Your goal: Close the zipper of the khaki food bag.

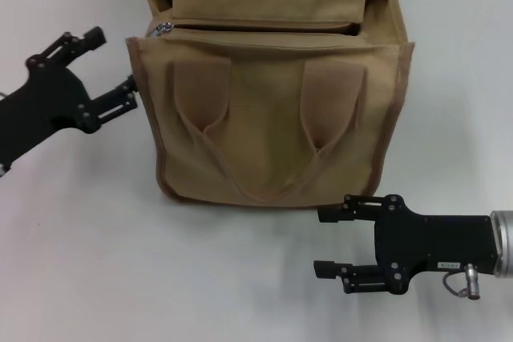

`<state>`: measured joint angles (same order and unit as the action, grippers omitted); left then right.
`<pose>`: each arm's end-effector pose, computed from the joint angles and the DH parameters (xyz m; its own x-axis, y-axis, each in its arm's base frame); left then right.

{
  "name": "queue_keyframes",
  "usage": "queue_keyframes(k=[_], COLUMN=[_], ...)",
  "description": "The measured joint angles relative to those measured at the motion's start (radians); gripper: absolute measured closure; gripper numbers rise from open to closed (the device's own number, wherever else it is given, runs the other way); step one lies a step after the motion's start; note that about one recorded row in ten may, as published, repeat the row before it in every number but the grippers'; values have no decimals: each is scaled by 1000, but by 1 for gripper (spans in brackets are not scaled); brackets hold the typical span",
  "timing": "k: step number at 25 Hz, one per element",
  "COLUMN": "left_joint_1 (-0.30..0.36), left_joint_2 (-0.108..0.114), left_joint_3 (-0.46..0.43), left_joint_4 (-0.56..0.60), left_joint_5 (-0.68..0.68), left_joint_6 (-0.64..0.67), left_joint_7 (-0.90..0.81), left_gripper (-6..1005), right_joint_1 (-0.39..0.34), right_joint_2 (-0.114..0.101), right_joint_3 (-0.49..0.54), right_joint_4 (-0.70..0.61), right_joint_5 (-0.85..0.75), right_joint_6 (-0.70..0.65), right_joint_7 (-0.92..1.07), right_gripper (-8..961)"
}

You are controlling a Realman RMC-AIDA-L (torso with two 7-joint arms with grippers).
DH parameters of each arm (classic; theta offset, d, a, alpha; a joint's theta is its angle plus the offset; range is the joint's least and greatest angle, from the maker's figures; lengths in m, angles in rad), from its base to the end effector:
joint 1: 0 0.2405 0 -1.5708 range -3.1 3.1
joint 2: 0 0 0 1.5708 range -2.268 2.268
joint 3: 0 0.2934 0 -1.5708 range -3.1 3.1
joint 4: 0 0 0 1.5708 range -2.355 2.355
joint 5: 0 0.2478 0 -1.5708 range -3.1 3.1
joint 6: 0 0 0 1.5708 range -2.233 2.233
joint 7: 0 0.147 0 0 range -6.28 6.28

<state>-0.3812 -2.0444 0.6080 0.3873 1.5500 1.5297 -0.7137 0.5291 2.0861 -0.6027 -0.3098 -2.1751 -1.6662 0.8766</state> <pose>-0.3685 0.3383 -0.0025 0.7483 -0.0867 0.6577 0.4157 -0.7113 -0.5668 0.3271 0.3010 -0.0914 0.8339 -0.1710 -0.5247 -0.2026 -0.9793 -0.0030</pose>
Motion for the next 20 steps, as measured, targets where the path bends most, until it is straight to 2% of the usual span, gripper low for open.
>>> queue_keyframes(k=[7,16,20], left_joint_1=[-26,-29,-33], left_joint_2=[-12,-21,-24], left_joint_3=[-4,-96,-97], left_joint_4=[2,-5,-32], left_joint_5=[5,-35,-46], left_joint_6=[-86,-29,-31], left_joint_7=[72,187,249], left_gripper=[163,162,162], right_joint_1=[0,-1,-1], right_joint_2=[0,0,0], right_joint_3=[0,8,10], right_joint_4=[11,14,14], right_joint_5=[0,0,1], right_joint_6=[14,16,16], right_joint_7=[0,0,0], right_gripper=[220,221,221])
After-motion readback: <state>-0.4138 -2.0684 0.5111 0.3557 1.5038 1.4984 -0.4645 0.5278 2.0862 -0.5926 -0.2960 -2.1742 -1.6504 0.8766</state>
